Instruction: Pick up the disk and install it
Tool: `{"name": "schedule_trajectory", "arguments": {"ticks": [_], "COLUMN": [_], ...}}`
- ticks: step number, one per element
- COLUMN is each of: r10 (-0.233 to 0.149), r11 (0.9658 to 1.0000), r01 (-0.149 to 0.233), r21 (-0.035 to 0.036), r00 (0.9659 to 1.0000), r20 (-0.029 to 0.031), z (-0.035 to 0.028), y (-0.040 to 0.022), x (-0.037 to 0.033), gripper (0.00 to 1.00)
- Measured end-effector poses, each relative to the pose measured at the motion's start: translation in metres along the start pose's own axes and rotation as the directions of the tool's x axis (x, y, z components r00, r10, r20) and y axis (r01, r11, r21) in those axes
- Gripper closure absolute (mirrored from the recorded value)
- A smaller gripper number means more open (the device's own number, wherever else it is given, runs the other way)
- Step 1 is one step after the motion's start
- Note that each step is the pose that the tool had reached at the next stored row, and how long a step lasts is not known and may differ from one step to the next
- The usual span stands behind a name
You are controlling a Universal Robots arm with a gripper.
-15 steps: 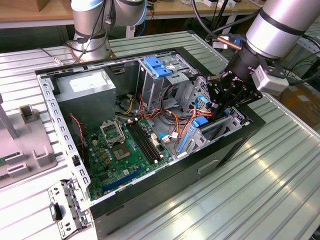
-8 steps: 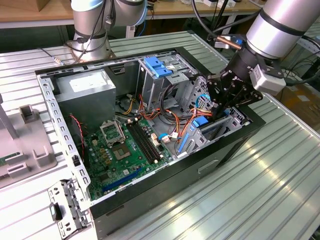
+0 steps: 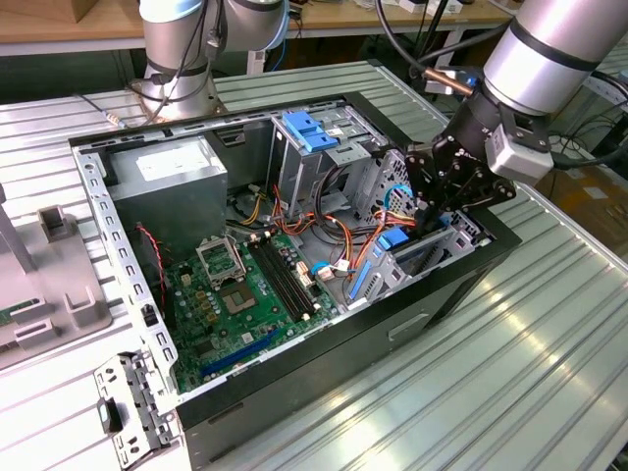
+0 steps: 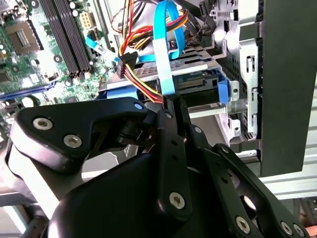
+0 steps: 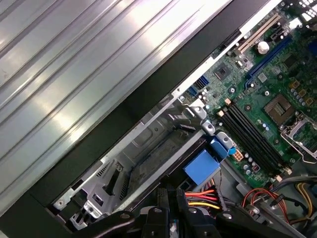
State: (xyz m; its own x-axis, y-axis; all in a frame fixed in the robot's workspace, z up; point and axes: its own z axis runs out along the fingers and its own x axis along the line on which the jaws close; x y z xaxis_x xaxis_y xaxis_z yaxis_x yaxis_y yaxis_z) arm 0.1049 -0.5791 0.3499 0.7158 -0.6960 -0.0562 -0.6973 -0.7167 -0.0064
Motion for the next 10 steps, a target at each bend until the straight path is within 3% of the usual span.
{"name": "schedule_trajectory", "arguments": {"ticks": [5,10], "r10": [0.064,0.121], "r11": [0.9979,0.9926], "r01": [-0.064,-0.121], "r21": [0.0036,0.0068], "r00": [0.9980,0.9926], "r20": [-0.0003,-0.0004], "z": [0.0002,0.0006], "y": [0.0000,0.0000], "x": [0.0000,0.0000], "gripper": [0.83,0.83]}}
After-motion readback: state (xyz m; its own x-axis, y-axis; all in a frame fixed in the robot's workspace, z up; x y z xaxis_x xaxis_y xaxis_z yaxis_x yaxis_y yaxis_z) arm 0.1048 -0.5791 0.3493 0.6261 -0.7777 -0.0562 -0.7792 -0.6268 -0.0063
